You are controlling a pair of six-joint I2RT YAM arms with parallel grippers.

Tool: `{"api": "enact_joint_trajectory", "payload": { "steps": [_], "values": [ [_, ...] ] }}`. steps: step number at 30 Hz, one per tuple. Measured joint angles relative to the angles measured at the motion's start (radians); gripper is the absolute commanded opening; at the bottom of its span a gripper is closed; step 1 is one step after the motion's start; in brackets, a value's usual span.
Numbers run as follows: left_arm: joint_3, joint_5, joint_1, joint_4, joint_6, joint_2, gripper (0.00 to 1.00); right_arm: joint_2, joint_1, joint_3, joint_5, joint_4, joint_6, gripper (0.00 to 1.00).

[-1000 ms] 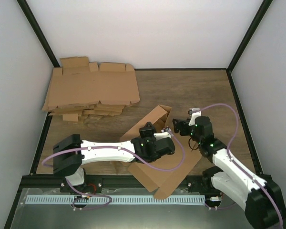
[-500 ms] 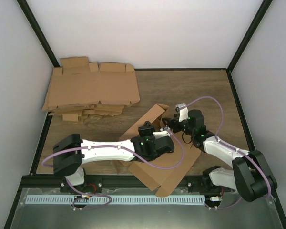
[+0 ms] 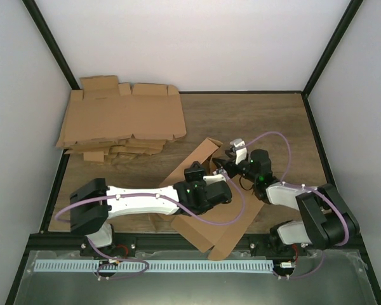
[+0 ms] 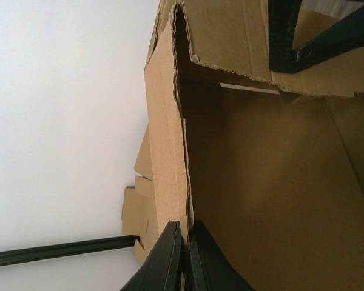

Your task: Fold the paper box

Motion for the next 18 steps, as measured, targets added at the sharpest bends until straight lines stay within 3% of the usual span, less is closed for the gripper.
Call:
{"api": "enact_joint_trajectory", "payload": {
  "steps": [10,18],
  "values": [
    [0.0,0.059,0.012,0.002,0.01,-0.032,0.04,0.061,0.0,0.0,-0.107,0.103,-0.021,0.74],
    [-0.003,0.088,0.037,0.024,0.02,-0.045,0.04,0.049,0.002,0.005,-0.107,0.102,-0.051,0.61]
  ]
}}
